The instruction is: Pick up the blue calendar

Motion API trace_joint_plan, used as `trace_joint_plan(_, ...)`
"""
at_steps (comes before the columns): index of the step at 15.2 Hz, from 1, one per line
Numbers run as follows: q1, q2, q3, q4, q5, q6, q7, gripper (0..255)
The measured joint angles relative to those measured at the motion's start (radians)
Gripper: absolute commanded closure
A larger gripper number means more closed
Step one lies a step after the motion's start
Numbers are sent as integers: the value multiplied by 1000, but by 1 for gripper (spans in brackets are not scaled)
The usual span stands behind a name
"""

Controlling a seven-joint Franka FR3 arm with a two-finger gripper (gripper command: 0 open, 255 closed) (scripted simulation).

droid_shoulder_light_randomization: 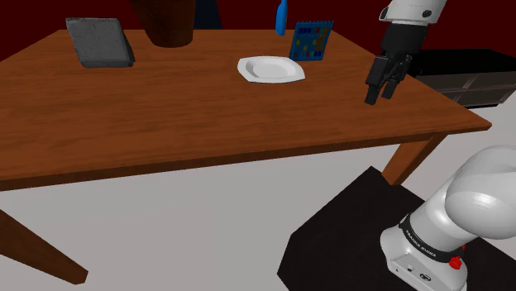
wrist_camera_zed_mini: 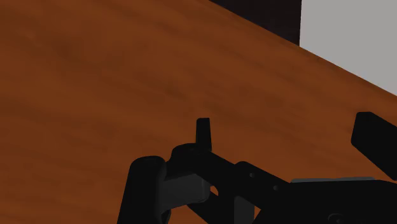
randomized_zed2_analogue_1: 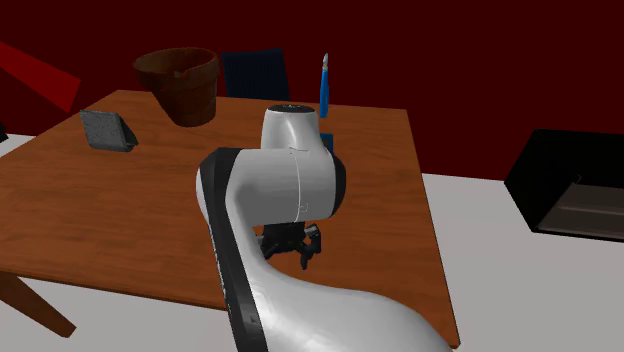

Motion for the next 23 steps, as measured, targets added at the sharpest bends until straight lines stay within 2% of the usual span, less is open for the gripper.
trace_joint_plan(3,4,28,-22,21,-26,11,-50,0)
trace_joint_plan(8,23,145,-112,116,-121,61,-258,0)
trace_joint_plan(13,54,296,-191,252,-178,116,-467,0)
trace_joint_plan(18,85,439,-255,400,-198,156,-671,0)
trace_joint_plan(23,112,609,-306,591,-176,179,-874,0)
